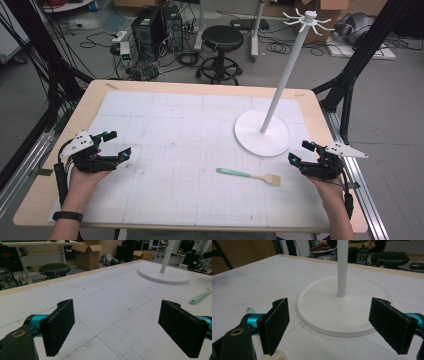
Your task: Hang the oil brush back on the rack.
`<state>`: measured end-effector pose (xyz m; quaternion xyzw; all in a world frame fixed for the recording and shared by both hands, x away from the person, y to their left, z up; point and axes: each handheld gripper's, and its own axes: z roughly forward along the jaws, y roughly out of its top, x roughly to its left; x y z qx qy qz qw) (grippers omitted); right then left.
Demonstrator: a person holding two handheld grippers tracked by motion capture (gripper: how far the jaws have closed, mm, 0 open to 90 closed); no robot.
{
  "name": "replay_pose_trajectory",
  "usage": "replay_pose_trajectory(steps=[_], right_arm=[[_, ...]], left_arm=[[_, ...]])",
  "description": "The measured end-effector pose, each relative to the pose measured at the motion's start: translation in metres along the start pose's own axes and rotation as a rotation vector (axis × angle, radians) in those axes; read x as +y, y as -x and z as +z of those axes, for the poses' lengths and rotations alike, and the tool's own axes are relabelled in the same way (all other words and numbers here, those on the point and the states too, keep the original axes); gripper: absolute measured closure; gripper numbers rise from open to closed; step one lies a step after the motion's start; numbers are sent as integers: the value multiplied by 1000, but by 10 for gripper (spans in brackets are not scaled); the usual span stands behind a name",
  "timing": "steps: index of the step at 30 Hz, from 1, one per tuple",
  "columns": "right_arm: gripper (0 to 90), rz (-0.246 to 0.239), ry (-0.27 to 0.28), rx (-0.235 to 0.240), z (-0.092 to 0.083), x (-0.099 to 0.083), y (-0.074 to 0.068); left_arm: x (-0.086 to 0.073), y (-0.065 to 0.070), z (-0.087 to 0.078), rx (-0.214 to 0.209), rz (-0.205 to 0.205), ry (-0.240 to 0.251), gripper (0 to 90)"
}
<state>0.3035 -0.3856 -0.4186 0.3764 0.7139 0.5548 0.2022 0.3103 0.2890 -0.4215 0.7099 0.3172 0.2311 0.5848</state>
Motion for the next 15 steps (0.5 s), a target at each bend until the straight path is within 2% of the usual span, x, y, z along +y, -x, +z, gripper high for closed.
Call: replay_pose_trajectory(steps=[2, 5, 6, 10, 11, 12, 15], right_arm=[[159, -4, -3, 12, 1, 0, -1], [159, -21, -36, 89, 8, 1, -6], [159, -21, -36, 89, 8, 1, -6], [159, -71, -71, 136, 16, 8, -16], [159, -85, -91, 177, 22, 12, -22], [159, -85, -91, 177, 22, 12, -22], [159, -114, -133, 231, 32, 13, -27]], left_arm=[[-1, 1, 2, -4, 6, -15, 140], [0, 2, 3, 0, 13, -21, 131], [0, 2, 2, 1, 8, -17, 131], [0, 2, 0, 0, 4, -14, 131], [1, 2, 0, -5, 4, -16, 131], [0, 2, 0, -4, 5, -14, 131], [0, 3, 2, -12, 9, -25, 131]])
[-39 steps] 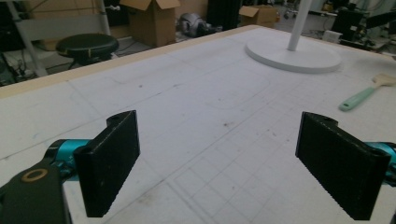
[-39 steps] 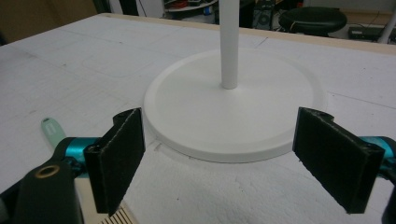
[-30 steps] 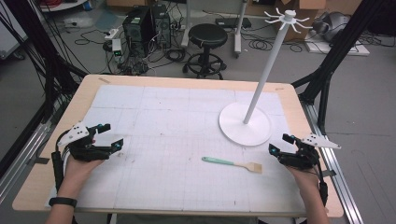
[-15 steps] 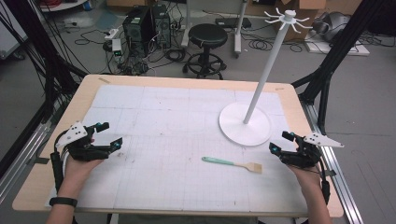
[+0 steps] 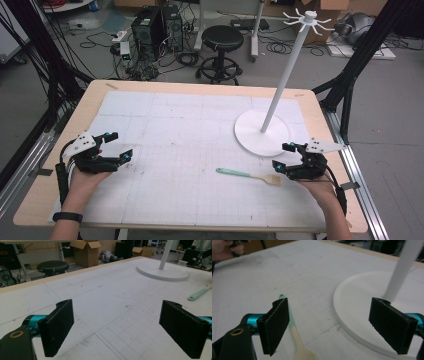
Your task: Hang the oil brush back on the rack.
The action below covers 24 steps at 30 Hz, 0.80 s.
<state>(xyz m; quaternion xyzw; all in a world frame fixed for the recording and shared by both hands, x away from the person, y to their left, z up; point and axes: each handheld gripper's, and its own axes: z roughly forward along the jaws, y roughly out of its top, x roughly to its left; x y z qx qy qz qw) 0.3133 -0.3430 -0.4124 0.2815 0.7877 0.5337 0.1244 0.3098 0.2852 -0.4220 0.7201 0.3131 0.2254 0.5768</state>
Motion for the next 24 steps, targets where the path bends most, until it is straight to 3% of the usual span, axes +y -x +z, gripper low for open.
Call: replay_pose_trajectory(steps=[1, 4, 6, 17, 24], right_arm=[[160, -11, -26, 23, 7, 2, -2], [160, -21, -38, 37, 14, 3, -3], [159, -21, -76, 52, 22, 1, -5], [162, -31, -175, 117, 45, -6, -16], [308, -74, -251, 164, 61, -9, -22]], left_arm=[[0, 0, 1, 0, 1, -4, 131], [0, 1, 1, 1, 5, -7, 132], [0, 1, 1, 7, 10, -14, 132], [-1, 0, 1, 11, 5, -17, 132], [-1, -2, 1, 14, -11, -23, 133]])
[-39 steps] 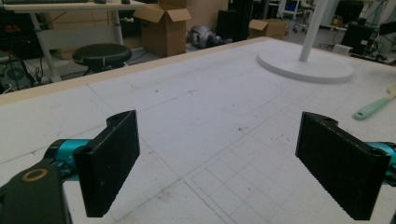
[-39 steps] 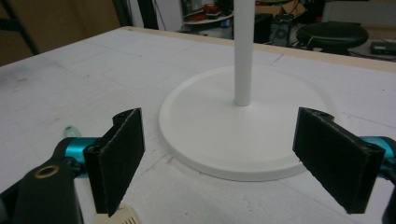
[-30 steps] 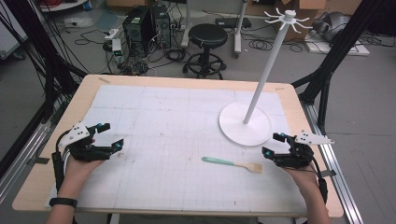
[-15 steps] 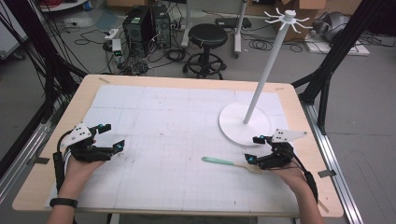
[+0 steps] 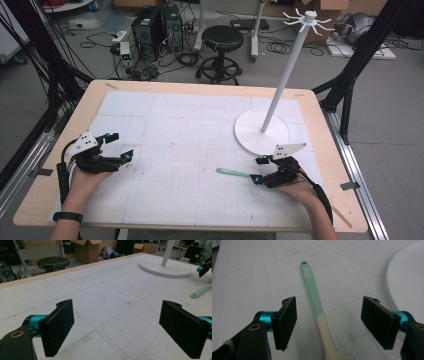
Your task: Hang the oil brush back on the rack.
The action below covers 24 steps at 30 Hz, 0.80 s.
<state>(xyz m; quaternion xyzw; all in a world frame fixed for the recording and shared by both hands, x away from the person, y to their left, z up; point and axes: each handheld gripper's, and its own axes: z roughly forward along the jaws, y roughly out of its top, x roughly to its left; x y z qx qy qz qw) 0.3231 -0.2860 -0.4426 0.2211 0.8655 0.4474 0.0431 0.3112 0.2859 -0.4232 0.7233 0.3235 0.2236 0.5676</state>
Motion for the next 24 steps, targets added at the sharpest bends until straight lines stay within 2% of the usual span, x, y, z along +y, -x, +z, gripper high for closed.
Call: replay_pose_trajectory(steps=[5, 11, 14, 19, 20, 24], right_arm=[[421, -5, -51, 1, 5, 0, -2], [552, -36, -64, -1, 7, 0, -3], [588, -42, -80, 3, 8, 0, -4], [662, -82, -95, -24, 9, 0, -7], [690, -107, -99, -30, 10, 1, -9], [748, -132, -108, -26, 10, 1, -12]], left_arm=[[0, 0, 0, 0, 3, -5, 133], [0, 1, 1, 1, 2, -9, 134], [0, 0, 1, 1, 3, -8, 134], [-1, 1, 2, 1, 5, -17, 135], [-1, 1, 2, 1, 8, -19, 136], [-1, 1, 3, 0, 7, -22, 138]])
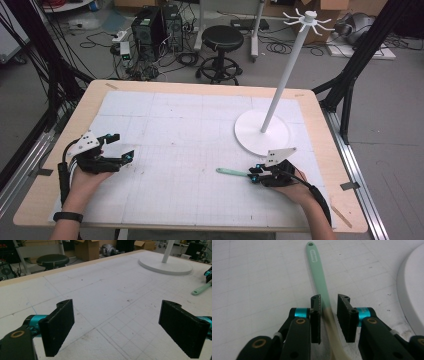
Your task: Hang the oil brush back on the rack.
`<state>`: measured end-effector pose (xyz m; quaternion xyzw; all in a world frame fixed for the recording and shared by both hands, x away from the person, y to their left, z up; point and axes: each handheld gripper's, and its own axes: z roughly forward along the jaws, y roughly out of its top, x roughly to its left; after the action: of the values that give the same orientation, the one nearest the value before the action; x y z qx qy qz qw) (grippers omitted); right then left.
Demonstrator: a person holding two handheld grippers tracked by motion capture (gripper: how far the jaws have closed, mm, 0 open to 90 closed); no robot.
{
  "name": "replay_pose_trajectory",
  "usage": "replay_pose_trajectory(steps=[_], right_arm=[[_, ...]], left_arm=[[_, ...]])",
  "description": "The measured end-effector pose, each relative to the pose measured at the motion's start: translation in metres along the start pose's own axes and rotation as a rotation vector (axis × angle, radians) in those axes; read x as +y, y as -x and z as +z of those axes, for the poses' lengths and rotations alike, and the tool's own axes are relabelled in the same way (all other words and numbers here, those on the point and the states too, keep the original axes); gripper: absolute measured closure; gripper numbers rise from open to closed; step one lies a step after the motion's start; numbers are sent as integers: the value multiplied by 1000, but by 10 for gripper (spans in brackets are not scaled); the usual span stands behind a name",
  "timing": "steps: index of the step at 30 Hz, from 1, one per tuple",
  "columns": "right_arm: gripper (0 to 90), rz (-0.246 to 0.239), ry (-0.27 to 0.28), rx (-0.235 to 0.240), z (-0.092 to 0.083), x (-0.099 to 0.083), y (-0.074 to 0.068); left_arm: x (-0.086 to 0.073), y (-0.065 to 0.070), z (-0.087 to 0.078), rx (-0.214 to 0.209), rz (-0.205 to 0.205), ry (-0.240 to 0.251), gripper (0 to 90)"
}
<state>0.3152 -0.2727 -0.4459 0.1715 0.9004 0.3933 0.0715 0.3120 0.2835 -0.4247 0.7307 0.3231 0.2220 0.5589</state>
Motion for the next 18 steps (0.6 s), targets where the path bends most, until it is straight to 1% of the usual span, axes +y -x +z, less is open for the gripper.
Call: replay_pose_trajectory(steps=[2, 3, 5, 9, 12, 15, 18], right_arm=[[762, 2, -2, -6, 0, 0, -1], [771, 9, -1, 1, 0, 0, 0], [805, 3, -3, 1, 0, 0, 0], [818, 16, -8, 4, 0, 1, 0], [824, 41, -8, 6, 0, 1, 0], [826, 43, -4, 10, -1, 1, 1], [826, 51, -3, 5, -2, 1, 2]], left_arm=[[0, 0, 0, 0, 0, 0, 138], [0, 0, 0, 2, 1, 2, 138], [0, 1, 0, 1, 1, 2, 138], [0, 1, 0, 1, 2, -1, 139], [0, 1, 0, 0, 3, -1, 141], [0, 1, 0, 0, 3, -2, 141], [0, 1, 0, -1, 5, 0, 141]])
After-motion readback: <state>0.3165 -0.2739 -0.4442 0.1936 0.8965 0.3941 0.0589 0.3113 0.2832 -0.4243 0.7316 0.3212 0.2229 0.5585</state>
